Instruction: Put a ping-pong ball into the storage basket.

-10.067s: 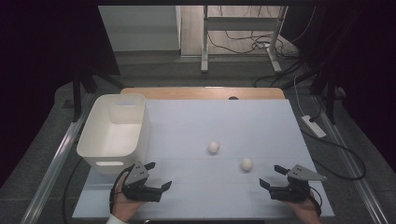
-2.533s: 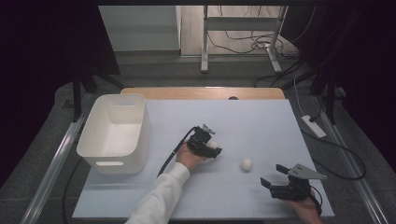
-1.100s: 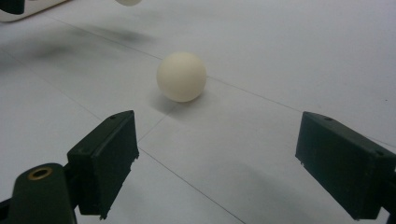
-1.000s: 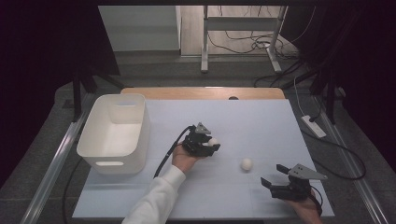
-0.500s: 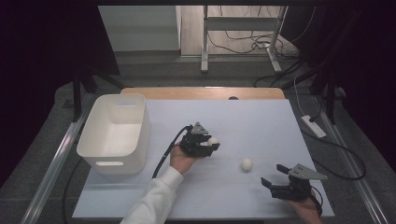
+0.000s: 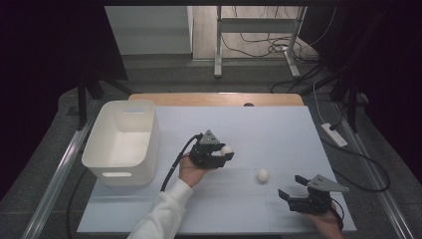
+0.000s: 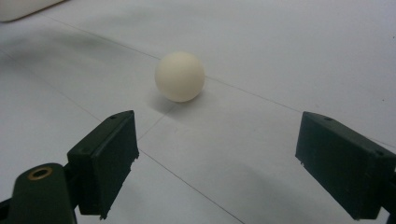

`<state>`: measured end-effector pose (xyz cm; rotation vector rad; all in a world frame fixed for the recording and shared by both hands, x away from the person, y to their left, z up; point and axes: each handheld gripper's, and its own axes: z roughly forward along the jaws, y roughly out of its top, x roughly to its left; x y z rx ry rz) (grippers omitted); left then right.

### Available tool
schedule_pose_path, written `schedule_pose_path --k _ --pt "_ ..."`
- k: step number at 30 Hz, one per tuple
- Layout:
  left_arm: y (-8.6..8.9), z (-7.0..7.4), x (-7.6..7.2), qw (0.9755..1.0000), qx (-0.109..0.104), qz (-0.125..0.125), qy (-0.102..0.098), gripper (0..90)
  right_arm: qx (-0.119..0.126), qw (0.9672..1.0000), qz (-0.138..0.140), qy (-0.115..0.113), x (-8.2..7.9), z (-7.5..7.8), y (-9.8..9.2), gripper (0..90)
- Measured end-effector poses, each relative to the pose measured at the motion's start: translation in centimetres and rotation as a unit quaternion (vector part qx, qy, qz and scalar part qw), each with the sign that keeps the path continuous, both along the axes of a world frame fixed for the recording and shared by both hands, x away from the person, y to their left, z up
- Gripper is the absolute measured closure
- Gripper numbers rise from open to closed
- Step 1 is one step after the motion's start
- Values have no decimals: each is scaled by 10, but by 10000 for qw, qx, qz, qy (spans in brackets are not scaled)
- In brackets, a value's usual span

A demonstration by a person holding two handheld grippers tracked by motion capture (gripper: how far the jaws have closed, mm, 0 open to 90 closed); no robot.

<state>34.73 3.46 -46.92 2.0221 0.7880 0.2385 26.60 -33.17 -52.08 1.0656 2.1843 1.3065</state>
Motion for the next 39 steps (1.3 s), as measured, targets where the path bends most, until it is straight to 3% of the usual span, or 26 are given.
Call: schedule_pose_path --k 39 --pt "20 17 -11 9990 -398 56 -218 510 -6 10000 -26 -12 0 0 0 125"
